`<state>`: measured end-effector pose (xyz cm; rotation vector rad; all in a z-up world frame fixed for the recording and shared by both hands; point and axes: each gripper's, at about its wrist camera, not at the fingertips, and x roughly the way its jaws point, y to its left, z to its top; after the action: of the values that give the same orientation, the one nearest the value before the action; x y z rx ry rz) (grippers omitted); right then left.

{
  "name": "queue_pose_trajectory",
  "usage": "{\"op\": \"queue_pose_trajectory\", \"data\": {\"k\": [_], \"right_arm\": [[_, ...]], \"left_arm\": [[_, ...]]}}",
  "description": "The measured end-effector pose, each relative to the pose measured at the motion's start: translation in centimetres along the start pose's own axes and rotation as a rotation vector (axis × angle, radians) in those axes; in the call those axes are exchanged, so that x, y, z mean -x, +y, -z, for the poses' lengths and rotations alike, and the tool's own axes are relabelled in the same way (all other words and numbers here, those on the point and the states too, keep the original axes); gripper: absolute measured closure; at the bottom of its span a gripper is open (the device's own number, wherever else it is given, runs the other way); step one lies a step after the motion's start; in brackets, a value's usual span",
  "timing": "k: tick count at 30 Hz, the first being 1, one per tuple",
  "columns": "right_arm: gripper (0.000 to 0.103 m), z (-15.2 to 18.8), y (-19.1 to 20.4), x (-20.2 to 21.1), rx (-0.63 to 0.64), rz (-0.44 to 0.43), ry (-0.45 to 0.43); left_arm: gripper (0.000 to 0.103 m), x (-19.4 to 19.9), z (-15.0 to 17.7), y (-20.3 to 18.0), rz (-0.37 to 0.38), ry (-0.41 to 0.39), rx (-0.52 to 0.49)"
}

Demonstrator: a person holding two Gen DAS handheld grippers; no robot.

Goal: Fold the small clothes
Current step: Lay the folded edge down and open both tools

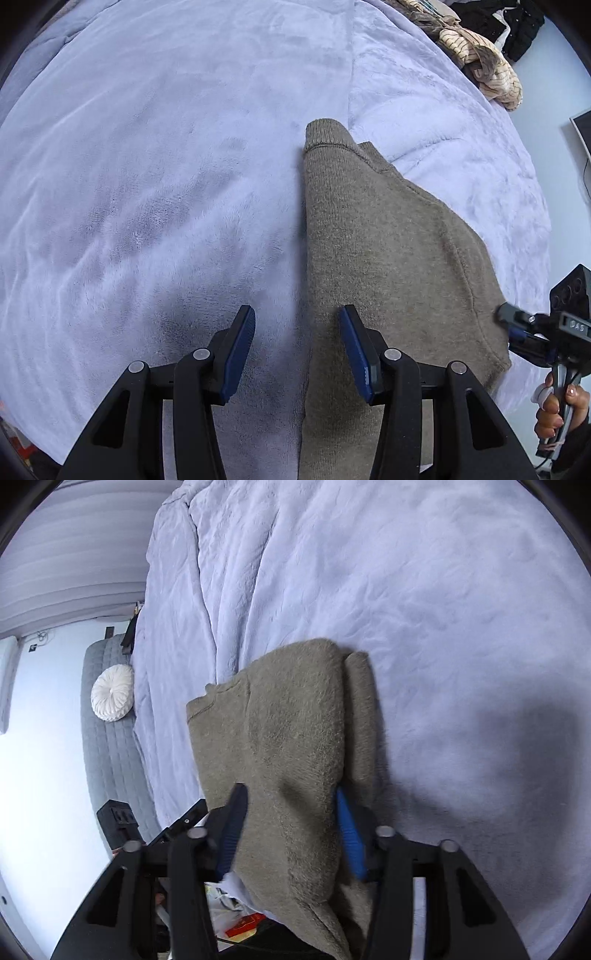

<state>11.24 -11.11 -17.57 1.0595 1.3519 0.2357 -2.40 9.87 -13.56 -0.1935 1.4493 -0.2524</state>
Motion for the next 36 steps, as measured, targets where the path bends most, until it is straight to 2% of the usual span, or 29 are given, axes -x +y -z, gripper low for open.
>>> {"op": "queue_pose_trajectory", "data": {"k": [1, 3, 4, 7, 8, 11, 14, 16, 20, 24, 26, 28, 30, 33, 36], "right_arm": [[0.095, 0.1, 0.6, -0.7, 0.013, 0.007, 0.017], [0.095, 1.8, 2.3, 0.0, 0.128, 0.05, 0.004], [0.095, 3.5, 2.2, 1.4, 0.181, 0.101, -0.004], [0.095, 4.1, 2.3, 1.7, 0.287, 0.319, 0.004], [0.095, 4.0, 1.7, 1.2, 0.292, 0.358, 0.02], [0.095, 3.5, 0.0, -0.7, 0.243, 0.396, 0.042], [0.094, 3.9, 0.0, -1.4, 0.265, 0.43, 0.033], [0.093, 4.2, 0.6, -1.3, 0.286, 0.457, 0.026], [0.093, 5.4, 1.9, 0.5, 0.333, 0.512, 0.004], [0.093, 7.0, 2.8, 2.0, 0.328, 0.485, -0.019], [0.093, 7.9, 3.3, 2.3, 0.339, 0.456, -0.016], [0.093, 8.6, 3.6, 2.3, 0.364, 0.437, 0.0], [0.093, 9.5, 4.6, 1.3, 0.413, 0.431, 0.023], [0.093, 10.6, 5.5, 0.3, 0.481, 0.448, 0.06], [0.093, 11.1, 5.8, -0.5, 0.509, 0.473, 0.083]], "left_arm": [[0.053, 0.0, -0.1, -0.2, -0.005, -0.002, 0.004], [0.053, 0.2, 0.0, -0.3, -0.014, -0.005, -0.001], [0.053, 0.1, 0.2, -0.2, -0.023, -0.006, -0.01], [0.053, -0.6, 0.6, -0.5, -0.06, 0.005, -0.04], [0.053, -1.0, 0.7, -0.7, -0.074, 0.014, -0.05], [0.053, -2.7, 1.3, -1.3, -0.149, 0.034, -0.106], [0.053, -3.3, 1.7, -1.7, -0.23, 0.045, -0.163], [0.053, -3.0, 1.9, -1.2, -0.253, 0.065, -0.165], [0.053, -0.6, 2.9, 0.4, -0.149, 0.048, -0.117], [0.053, 1.0, 3.9, -0.2, -0.074, 0.044, -0.174], [0.053, 0.9, 4.4, -1.3, -0.064, 0.059, -0.228], [0.053, 0.8, 4.5, -2.2, -0.092, 0.053, -0.268], [0.053, 0.7, 4.3, -2.3, -0.094, 0.055, -0.272], [0.053, 1.2, 4.1, -2.1, -0.047, 0.06, -0.237], [0.053, 2.8, 4.3, -2.9, 0.003, 0.036, -0.252]]}}
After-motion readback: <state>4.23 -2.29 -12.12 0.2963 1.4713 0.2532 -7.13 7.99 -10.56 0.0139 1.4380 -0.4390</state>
